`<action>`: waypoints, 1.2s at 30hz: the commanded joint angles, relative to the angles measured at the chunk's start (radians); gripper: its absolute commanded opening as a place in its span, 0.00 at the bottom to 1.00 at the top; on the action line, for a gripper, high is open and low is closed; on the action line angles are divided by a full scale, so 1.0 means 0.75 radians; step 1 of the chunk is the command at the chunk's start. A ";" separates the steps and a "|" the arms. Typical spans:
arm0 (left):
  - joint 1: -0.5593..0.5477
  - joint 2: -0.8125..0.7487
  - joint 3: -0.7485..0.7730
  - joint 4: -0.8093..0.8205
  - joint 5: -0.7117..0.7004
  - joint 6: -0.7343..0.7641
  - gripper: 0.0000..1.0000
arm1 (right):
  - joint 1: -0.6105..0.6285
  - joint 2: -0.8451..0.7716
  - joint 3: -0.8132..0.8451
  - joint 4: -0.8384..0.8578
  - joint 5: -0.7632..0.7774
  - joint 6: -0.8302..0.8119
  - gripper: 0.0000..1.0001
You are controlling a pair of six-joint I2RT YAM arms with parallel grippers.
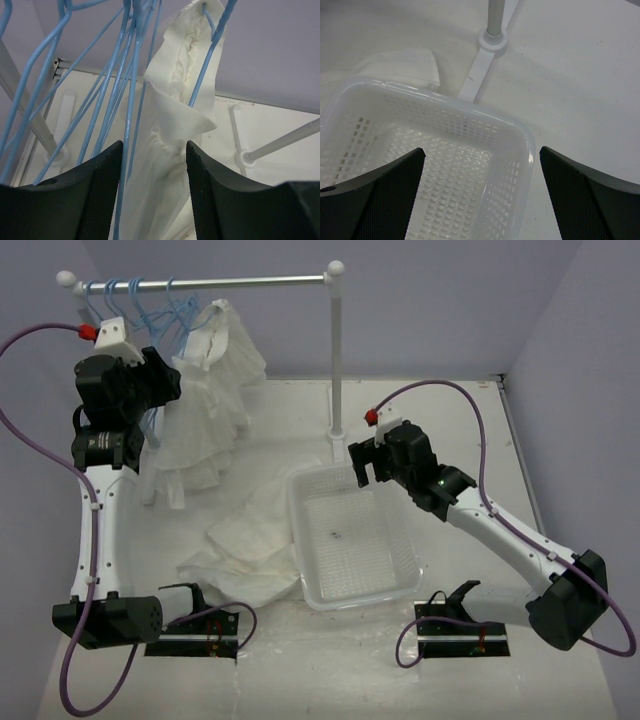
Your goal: Remove the skirt from the hanger
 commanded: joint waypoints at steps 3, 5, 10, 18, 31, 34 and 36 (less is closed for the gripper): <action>-0.008 -0.032 -0.040 0.076 -0.037 -0.034 0.55 | -0.005 0.016 0.067 -0.004 -0.022 0.001 0.99; -0.008 -0.027 -0.050 0.092 -0.051 -0.048 0.52 | -0.005 0.020 0.069 -0.012 -0.024 0.001 0.99; -0.006 -0.031 -0.067 0.098 -0.113 -0.081 0.39 | -0.005 0.020 0.069 -0.014 -0.030 0.001 0.99; -0.006 -0.066 -0.099 0.131 -0.160 -0.097 0.39 | -0.005 0.048 0.087 -0.024 -0.051 -0.003 0.99; -0.006 -0.099 -0.142 0.149 -0.209 -0.099 0.34 | -0.007 0.075 0.101 -0.043 -0.057 -0.005 0.99; -0.006 -0.081 -0.144 0.158 -0.181 -0.093 0.32 | -0.005 0.081 0.103 -0.047 -0.049 -0.005 0.99; -0.006 -0.070 -0.148 0.158 -0.174 -0.091 0.28 | -0.005 0.081 0.104 -0.049 -0.044 -0.007 0.99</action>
